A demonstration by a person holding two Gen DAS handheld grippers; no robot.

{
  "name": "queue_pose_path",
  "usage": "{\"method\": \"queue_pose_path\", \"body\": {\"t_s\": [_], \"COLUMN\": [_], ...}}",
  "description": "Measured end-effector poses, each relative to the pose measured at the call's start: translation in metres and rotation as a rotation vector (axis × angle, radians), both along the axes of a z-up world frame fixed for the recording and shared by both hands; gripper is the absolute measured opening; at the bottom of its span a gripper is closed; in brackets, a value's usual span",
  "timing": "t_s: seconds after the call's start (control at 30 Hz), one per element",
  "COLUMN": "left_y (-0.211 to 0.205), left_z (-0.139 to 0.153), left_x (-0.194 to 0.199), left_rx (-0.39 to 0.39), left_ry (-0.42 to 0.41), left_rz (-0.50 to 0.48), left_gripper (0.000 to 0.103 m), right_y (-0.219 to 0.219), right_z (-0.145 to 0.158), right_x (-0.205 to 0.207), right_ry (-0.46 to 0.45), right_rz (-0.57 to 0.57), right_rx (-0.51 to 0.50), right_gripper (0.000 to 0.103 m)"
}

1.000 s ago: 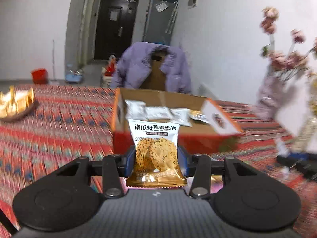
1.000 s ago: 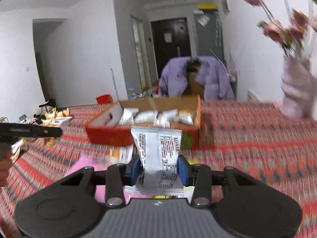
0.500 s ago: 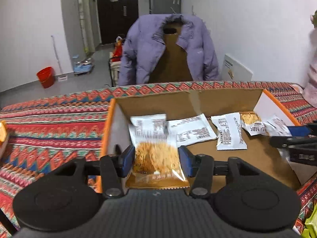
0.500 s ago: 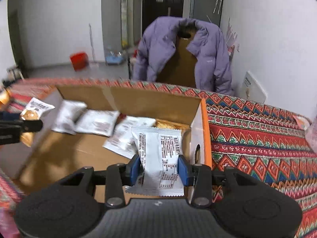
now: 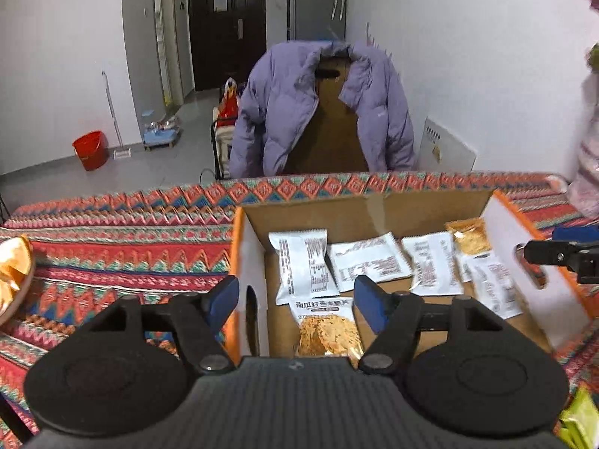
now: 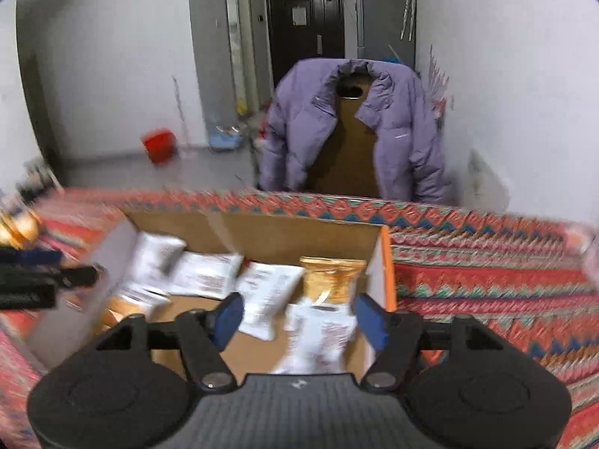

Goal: Organize snacks
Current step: 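Withdraw both open tools from the box, then grasp a pink packet with the left tool while the right tool grasps a white packet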

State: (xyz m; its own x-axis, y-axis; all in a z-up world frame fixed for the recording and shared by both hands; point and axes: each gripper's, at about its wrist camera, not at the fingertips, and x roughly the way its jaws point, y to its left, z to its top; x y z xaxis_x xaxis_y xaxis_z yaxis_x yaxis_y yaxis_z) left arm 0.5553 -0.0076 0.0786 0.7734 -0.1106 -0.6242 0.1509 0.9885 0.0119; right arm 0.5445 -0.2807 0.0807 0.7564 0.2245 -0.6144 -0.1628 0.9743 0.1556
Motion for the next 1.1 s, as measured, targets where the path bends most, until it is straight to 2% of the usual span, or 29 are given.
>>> {"method": "queue_pose_path", "body": {"t_s": [0.13,0.27,0.5,0.63,0.77,0.97,1.1], "left_y": [0.006,0.012,0.016,0.015,0.011,-0.006,-0.003], "left_z": [0.029,0.043,0.034,0.022,0.011,-0.013,-0.023], "left_x": [-0.044,-0.112,-0.236,-0.297,-0.350,-0.396,-0.396], "left_rx": [-0.031,-0.061,-0.066,-0.055,-0.058,-0.019,-0.062], "left_ry": [-0.055,-0.139,-0.209,-0.231,-0.252,-0.229,-0.170], "left_rz": [-0.026,-0.053,-0.073,-0.062,-0.054,-0.092,-0.101], "left_gripper": [0.076,0.082,0.087,0.089,0.099,0.100,0.100], "right_y": [-0.007,-0.012,-0.011,-0.008,-0.001,0.008,0.012], "right_z": [0.018,0.034,0.040,0.024,0.005,-0.023,-0.032], "right_x": [-0.043,-0.100,-0.223,-0.285,-0.339,-0.396,-0.412], "right_ry": [-0.040,-0.089,-0.216,-0.290,-0.319,-0.244,-0.229], "right_rz": [0.008,0.034,0.093,0.071,0.046,0.067,0.075], "right_rx": [0.014,0.034,-0.024,-0.069,-0.113,-0.089,-0.106], "right_gripper": [0.074,0.083,0.091,0.094,0.101,0.101,0.100]}}
